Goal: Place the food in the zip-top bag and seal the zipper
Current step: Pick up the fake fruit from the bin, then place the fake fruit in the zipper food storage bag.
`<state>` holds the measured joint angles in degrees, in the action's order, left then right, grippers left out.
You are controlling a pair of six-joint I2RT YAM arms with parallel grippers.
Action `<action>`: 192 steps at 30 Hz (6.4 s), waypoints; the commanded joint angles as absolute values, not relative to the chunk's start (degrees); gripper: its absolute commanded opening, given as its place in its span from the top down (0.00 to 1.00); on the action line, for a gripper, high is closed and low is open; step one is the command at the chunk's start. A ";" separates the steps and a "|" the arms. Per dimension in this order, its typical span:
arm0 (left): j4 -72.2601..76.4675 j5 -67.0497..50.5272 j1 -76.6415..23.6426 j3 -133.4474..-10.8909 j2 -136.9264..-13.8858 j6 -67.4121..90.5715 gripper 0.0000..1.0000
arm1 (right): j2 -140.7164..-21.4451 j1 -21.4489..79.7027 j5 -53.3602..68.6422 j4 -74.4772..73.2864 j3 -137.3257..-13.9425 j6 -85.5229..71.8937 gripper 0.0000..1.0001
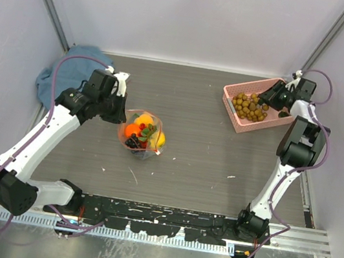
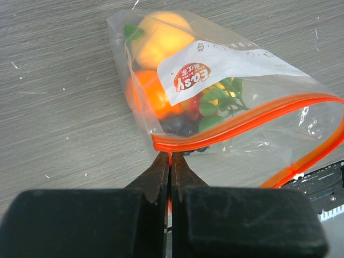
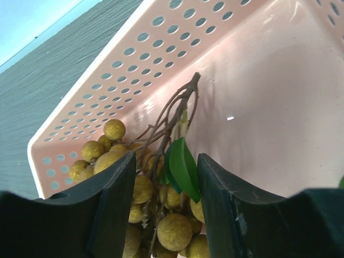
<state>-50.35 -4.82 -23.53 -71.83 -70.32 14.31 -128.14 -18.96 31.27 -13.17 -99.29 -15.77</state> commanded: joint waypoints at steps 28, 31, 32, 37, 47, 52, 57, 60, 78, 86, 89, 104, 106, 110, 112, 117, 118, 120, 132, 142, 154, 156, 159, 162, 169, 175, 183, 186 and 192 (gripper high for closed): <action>-47.84 -5.88 -23.25 -71.89 -69.61 14.06 1.00 | -138.63 -20.79 44.06 -14.77 -110.71 -19.02 0.37; -47.88 -5.98 -23.20 -71.86 -69.61 14.00 1.00 | -138.99 -20.76 46.18 -13.89 -110.04 -19.67 0.38; -47.90 -5.98 -23.23 -71.82 -69.61 13.98 1.00 | -139.04 -20.76 46.77 -13.34 -109.74 -20.00 0.40; -47.89 -5.98 -23.25 -71.86 -69.61 14.00 1.00 | -138.77 -20.79 49.33 -11.78 -109.23 -20.91 0.57; -47.77 -5.89 -23.20 -71.86 -69.30 13.99 1.00 | -130.63 -20.88 49.56 -5.56 -104.40 -21.71 0.82; -47.77 -6.18 -23.20 -71.86 -69.01 14.00 1.00 | -124.43 -20.84 47.59 -1.78 -100.44 -21.56 0.89; -47.63 -6.88 -23.26 -71.85 -68.53 14.11 1.00 | -119.04 -20.90 44.88 1.08 -96.22 -21.20 0.92; -47.51 -7.43 -23.21 -71.77 -68.23 14.17 1.00 | -116.52 -20.91 42.73 1.12 -94.55 -20.16 0.94; -47.55 -10.08 -23.20 -71.73 -67.39 14.59 1.00 | -100.24 -17.86 38.37 1.93 -85.47 -18.21 0.94; -47.55 -11.60 -23.23 -71.67 -66.98 15.03 1.00 | -90.75 -12.10 35.93 -0.08 -82.07 -16.39 0.93; -47.55 -12.16 -23.20 -71.76 -67.10 15.29 1.00 | -87.19 -9.51 35.08 -0.41 -80.40 -16.16 0.93; -47.54 -13.18 -23.20 -71.88 -68.19 16.83 1.00 | -74.18 10.66 31.03 -0.56 -72.37 -16.33 0.93; -47.54 -13.18 -23.12 -71.74 -68.19 16.88 1.00 | -72.48 12.90 30.26 -0.21 -71.48 -16.63 0.93; -47.55 -13.17 -22.91 -71.74 -68.30 17.20 1.00 | -69.57 17.20 29.76 0.76 -69.75 -17.26 0.93; -47.54 -13.18 -22.72 -71.80 -68.37 17.38 1.00 | -68.68 19.08 29.46 0.99 -69.13 -17.59 0.93; -47.54 -13.15 -22.45 -71.73 -68.85 17.86 1.00 | -66.80 23.17 29.60 1.88 -68.35 -18.08 0.92; -47.53 -13.18 -22.42 -71.86 -69.02 17.95 1.00 | -66.50 23.85 29.74 1.93 -68.41 -18.12 0.92; -47.55 -13.16 -22.35 -71.82 -69.21 18.01 1.00 | -66.05 25.16 30.33 2.34 -68.45 -18.55 0.92; -47.55 -14.10 -21.34 -71.77 -69.96 19.15 1.00 | -66.11 34.04 35.16 7.34 -68.16 -22.29 0.91; -47.52 -15.41 -20.68 -71.81 -70.53 19.60 1.00 | -67.01 41.69 34.47 10.45 -69.05 -23.06 0.91; -47.55 -16.20 -20.33 -71.76 -70.58 19.90 1.00 | -68.93 44.76 32.89 11.44 -68.72 -22.95 0.91; -47.54 -16.31 -20.24 -71.73 -70.49 19.87 1.00 | -69.54 44.88 32.75 11.85 -67.96 -23.32 0.91; -47.50 -16.30 -20.18 -71.66 -70.44 19.87 1.00 | -71.05 44.96 32.33 13.72 -66.44 -24.75 0.91; -47.54 -16.54 -20.13 -71.66 -70.64 19.87 1.00 | -72.70 45.08 31.20 15.38 -65.18 -26.13 0.91; -47.52 -16.82 -20.11 -71.81 -70.84 19.86 1.00 | -75.32 46.42 25.32 19.44 -62.34 -28.57 0.91; -47.54 -16.92 -19.90 -71.75 -70.93 19.89 1.00 | -77.04 48.15 22.66 25.75 -59.98 -30.77 0.91; -47.55 -17.13 -19.70 -71.79 -70.88 20.04 1.00 | -77.98 50.64 18.01 33.71 -55.38 -31.62 0.90; -47.49 -17.10 -19.74 -71.67 -70.89 20.04 1.00 | -78.75 50.81 16.33 37.21 -52.28 -31.67 0.90; -47.54 -17.14 -19.62 -71.73 -70.93 20.04 1.00 | -80.89 50.89 16.15 43.03 -48.30 -30.40 0.86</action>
